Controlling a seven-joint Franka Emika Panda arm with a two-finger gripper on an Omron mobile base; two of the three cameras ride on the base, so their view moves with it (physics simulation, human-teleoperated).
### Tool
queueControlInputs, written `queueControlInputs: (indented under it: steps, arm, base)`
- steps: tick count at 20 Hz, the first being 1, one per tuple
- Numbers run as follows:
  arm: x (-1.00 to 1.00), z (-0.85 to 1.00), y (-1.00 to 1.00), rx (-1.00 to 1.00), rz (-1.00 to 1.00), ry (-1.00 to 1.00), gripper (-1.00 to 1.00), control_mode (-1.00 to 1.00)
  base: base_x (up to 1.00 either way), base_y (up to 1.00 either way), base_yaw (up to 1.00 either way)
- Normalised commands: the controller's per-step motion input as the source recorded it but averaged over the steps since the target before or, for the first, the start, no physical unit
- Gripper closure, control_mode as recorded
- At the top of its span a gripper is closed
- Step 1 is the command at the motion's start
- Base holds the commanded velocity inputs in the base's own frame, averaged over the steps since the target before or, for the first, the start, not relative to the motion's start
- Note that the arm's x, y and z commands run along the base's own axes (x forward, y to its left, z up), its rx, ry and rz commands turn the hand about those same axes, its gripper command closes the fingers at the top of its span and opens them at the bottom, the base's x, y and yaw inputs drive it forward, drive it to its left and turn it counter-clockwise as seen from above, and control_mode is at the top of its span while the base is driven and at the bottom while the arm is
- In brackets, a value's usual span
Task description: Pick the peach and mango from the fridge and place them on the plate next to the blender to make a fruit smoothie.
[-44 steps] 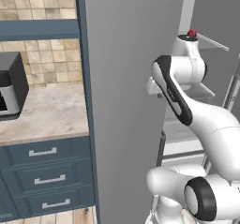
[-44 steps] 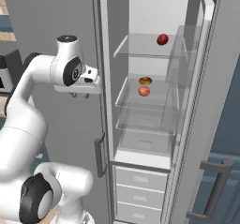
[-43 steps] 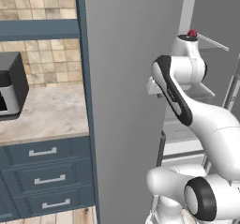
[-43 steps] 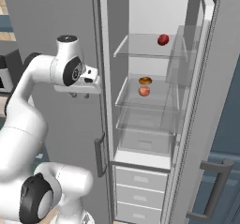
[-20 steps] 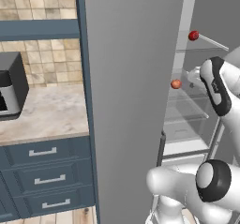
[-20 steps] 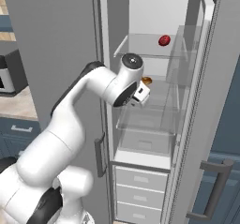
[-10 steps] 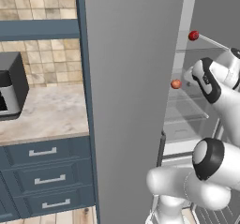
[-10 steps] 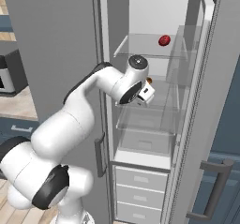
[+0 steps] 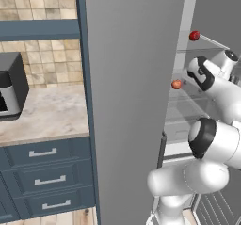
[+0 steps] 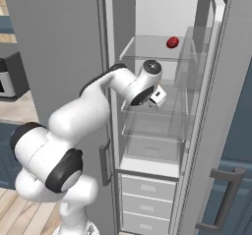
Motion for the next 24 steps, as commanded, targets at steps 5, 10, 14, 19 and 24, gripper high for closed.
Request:
queueControlInputs:
  steps: [5, 10, 14, 19, 24]
  arm:
    - [0.51, -0.13, -0.02, 0.03, 0.0, 0.0, -1.0, -1.0]
    - [0.44, -0.4, -0.01, 0.0, 0.0, 0.0, -1.0, -1.0]
    - [0.44, -0.24, -0.13, 0.01, 0.0, 0.0, -1.0, -1.0]
    - [0.43, -0.07, -0.16, 0.03, 0.0, 0.0, -1.0, -1.0]
    - [0.49, -0.02, -0.11, 0.06, 0.0, 0.0, -1.0, -1.0]
  base:
    - [0.0, 0.0, 0.0]
    - [0.0, 0.0, 0.0]
    - [0.0, 0.0, 0.0]
    - [0.0, 0.0, 0.0]
    - [0.0, 0.0, 0.0]
